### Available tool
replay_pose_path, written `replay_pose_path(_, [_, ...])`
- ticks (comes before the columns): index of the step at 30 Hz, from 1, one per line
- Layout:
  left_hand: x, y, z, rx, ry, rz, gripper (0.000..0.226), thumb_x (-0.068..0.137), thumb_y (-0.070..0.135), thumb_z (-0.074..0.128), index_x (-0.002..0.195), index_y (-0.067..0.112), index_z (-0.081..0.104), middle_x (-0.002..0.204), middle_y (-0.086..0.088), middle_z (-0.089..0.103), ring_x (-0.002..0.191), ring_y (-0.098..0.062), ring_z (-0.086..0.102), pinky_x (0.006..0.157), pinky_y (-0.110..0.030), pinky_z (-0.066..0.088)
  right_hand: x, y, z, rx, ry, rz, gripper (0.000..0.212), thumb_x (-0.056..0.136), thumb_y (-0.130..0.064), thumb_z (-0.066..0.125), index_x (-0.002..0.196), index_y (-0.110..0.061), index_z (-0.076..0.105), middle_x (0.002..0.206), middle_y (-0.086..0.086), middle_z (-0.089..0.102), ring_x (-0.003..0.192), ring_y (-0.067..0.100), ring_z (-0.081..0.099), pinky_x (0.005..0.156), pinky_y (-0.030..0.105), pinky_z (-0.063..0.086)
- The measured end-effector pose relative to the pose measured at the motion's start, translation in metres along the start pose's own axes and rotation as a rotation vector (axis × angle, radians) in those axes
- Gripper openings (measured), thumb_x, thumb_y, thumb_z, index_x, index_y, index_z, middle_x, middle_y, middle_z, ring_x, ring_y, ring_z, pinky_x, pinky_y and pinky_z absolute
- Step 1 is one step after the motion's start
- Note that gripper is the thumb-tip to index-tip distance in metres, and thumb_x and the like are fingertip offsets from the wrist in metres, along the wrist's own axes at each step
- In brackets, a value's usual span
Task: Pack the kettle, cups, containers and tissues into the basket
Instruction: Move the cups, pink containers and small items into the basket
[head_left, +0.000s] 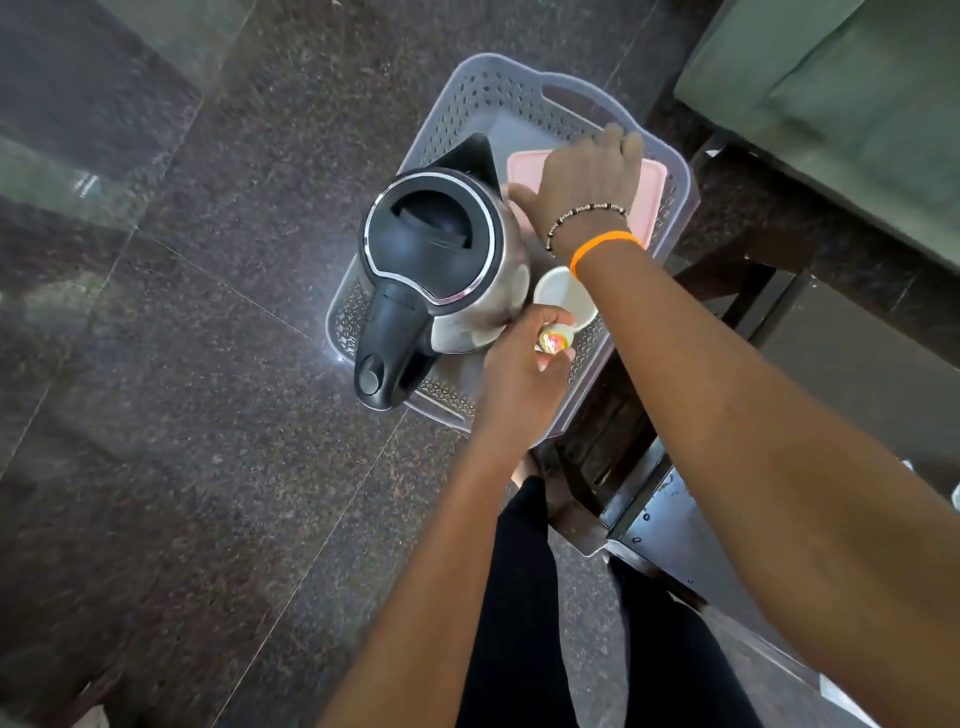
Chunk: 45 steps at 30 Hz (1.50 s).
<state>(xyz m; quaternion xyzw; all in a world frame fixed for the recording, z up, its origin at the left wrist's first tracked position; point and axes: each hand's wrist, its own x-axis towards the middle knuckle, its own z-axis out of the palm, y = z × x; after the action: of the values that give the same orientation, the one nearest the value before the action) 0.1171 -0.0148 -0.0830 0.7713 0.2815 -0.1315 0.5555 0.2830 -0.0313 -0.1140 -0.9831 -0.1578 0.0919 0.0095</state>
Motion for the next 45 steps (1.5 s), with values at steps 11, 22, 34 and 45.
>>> replay_pose_path(11, [-0.001, 0.0, 0.003, -0.013, -0.019, -0.026, 0.023, 0.085, 0.011, 0.058, 0.105, 0.023, 0.057, 0.087, 0.019, 0.056, 0.076, -0.009, 0.06, 0.065, -0.003, 0.038, 0.001, 0.056, 0.011, 0.333, -0.182, 0.084, 0.048, 0.087, -0.031, 0.054, 0.131, -0.016, 0.042, 0.14, 0.013, 0.038, 0.132, 0.034, 0.032, 0.111, 0.046, 0.022])
replay_pose_path(22, [-0.001, 0.002, 0.006, -0.07, -0.046, -0.019, 0.022, 0.086, 0.009, 0.058, 0.102, 0.024, 0.057, 0.082, 0.021, 0.054, 0.069, 0.002, 0.056, 0.06, 0.003, 0.036, 0.016, 0.066, 0.015, 0.288, -0.39, 0.09, 0.077, 0.086, -0.054, 0.05, 0.141, -0.005, 0.028, 0.146, 0.022, 0.034, 0.135, 0.036, 0.033, 0.11, 0.043, 0.027])
replay_pose_path(34, [0.002, 0.001, -0.002, -0.041, -0.031, -0.05, 0.025, 0.086, 0.007, 0.057, 0.107, 0.021, 0.057, 0.088, 0.018, 0.055, 0.089, -0.014, 0.06, 0.065, -0.001, 0.039, 0.042, 0.022, 0.004, 0.04, -0.371, -0.304, 0.047, 0.091, -0.008, 0.039, 0.137, -0.016, 0.039, 0.147, 0.01, 0.037, 0.135, 0.033, 0.035, 0.111, 0.051, 0.025])
replay_pose_path(45, [0.015, 0.023, 0.011, -0.184, 0.057, -0.018, 0.022, 0.093, 0.006, 0.043, 0.114, 0.01, 0.047, 0.107, -0.012, 0.059, 0.094, -0.034, 0.061, 0.081, -0.031, 0.048, -0.004, 0.061, -0.034, 0.527, -0.26, -0.131, 0.056, 0.076, 0.015, 0.03, 0.116, -0.009, 0.062, 0.122, 0.013, 0.061, 0.116, 0.029, 0.054, 0.099, 0.019, 0.042])
